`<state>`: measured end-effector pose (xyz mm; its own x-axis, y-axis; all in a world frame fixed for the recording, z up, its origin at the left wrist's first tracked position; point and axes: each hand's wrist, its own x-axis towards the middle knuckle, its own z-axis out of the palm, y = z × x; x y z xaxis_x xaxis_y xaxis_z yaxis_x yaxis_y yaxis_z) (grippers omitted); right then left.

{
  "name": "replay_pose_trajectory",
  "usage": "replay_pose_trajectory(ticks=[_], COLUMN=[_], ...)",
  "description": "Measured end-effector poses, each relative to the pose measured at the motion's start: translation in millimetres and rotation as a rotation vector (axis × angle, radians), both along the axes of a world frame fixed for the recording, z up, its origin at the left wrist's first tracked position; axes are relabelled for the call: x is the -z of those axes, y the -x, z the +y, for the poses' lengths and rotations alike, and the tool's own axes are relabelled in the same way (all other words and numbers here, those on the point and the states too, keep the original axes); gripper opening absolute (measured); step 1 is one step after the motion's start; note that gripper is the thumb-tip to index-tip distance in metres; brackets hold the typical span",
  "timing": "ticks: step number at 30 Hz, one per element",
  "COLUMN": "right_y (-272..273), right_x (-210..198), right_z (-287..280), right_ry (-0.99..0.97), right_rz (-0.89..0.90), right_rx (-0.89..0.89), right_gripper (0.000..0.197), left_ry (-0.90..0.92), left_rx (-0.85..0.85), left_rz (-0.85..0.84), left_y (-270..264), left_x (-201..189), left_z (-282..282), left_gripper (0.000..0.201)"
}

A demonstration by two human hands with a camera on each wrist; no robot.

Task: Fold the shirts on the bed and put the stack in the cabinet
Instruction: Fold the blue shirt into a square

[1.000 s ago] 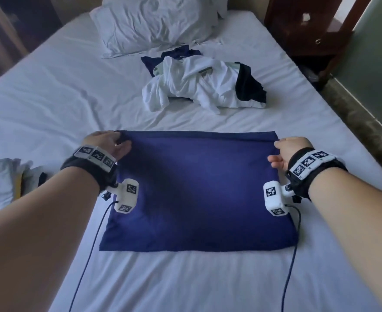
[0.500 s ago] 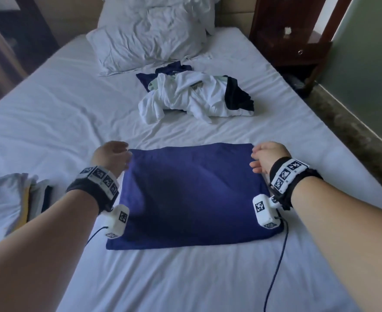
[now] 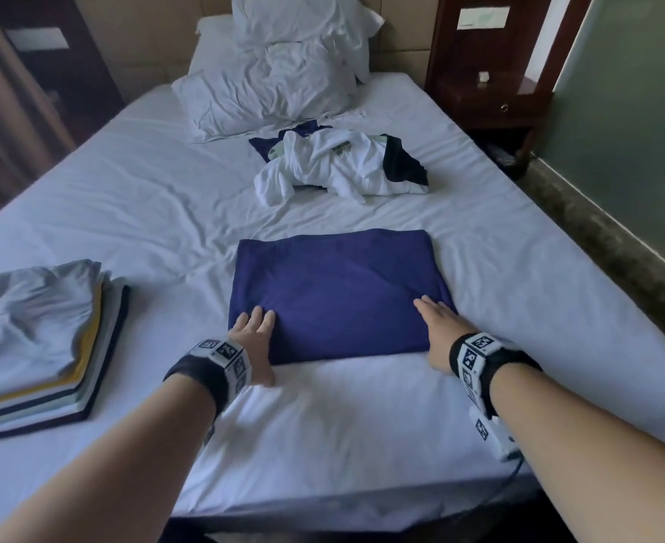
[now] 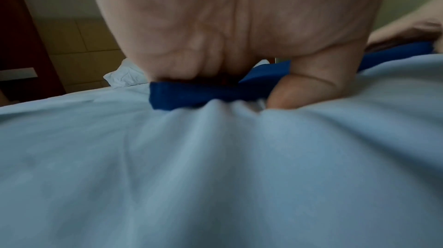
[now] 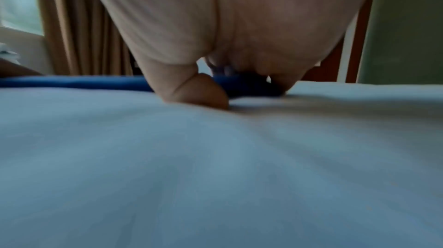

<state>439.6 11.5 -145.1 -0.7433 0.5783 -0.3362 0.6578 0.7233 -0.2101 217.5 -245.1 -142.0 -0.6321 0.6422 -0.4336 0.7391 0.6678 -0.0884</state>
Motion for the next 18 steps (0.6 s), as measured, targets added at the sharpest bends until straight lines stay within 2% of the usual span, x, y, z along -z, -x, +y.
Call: replay_pose_trajectory(ticks=[3,7,10,13,16,18], right_y=[-4.5,-1.8,-4.7,-4.8,-3.0,-1.1], right_x=[9.3,0.6,-1.5,1.9,4.5,3.4], right_z=[2.8,5.3,7.4,10.6,14.7,15.1], right_ry=[-0.012,0.129,0.141,0.122,0.099,0.058], right_rz=[-0.017,0.069,0.164,0.229,0.246,0.244], right_rx=[-0.032,0.02,0.134,0.184,0.215,0.238], right_gripper=[0.092,0.091,0.081,0.069,0.06,0.053], left_ry=[-0.039,-0.103,-0.177,-0.218,-0.307,-0.353], left_rx=[0.008,0.0,-0.021,-0.117,-0.129,-0.136], left_rz=[0.021,-0.006,-0.043,-0.128,-0.165,-0.221], left_y=[-0.7,2.6,7.9,14.4,21.3,26.0], left_x=[-0.6,4.1,4.8,1.3,-0.4,1.7], left_z=[2.8,-1.5,-3.7,-2.8,-4.1,-8.5], left_gripper=[0.117,0.098,0.087,0.078,0.064,0.062])
